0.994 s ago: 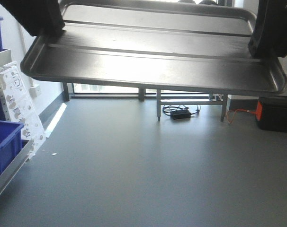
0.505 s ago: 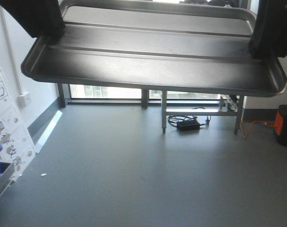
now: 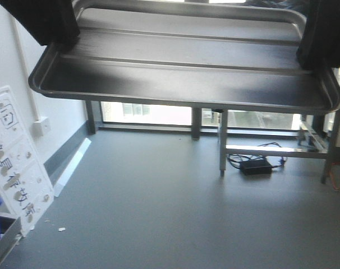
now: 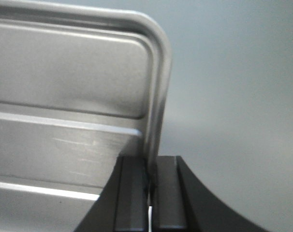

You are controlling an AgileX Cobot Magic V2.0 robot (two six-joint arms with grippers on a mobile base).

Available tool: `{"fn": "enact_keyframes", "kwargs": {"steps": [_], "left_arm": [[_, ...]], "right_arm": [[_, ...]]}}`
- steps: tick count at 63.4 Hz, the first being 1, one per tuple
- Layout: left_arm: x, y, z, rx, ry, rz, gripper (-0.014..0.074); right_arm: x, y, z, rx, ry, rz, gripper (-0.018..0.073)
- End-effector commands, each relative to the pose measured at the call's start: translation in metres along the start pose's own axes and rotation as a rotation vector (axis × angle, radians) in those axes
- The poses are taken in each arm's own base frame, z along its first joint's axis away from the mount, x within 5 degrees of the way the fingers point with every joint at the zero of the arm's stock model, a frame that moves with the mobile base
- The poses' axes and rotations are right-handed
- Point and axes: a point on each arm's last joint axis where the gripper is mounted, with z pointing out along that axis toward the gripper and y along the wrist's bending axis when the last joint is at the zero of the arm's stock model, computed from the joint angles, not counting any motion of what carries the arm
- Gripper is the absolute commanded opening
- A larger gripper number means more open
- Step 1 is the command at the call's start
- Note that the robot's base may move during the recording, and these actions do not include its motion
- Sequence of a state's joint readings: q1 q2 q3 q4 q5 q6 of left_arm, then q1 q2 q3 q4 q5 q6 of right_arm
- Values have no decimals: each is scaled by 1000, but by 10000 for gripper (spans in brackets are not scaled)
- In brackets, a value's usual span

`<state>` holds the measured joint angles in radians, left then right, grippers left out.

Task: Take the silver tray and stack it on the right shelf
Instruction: 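Hold the tray aloft with both grippers while the base turns across the aisle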

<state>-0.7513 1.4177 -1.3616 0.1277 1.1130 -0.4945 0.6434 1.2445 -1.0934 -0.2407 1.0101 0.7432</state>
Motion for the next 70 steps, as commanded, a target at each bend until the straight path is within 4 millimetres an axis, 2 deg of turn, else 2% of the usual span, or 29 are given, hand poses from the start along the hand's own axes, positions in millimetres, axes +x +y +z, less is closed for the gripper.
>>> {"fn": "enact_keyframes", "kwargs": {"steps": [1, 70], "left_arm": [[-3, 3, -19, 2, -62, 21, -93], [-3, 3, -18, 6, -60, 19, -93]], "right_arm": [[-12, -2, -17, -21, -113, -37, 56], [-12, -2, -17, -20, -113, -37, 56]]}}
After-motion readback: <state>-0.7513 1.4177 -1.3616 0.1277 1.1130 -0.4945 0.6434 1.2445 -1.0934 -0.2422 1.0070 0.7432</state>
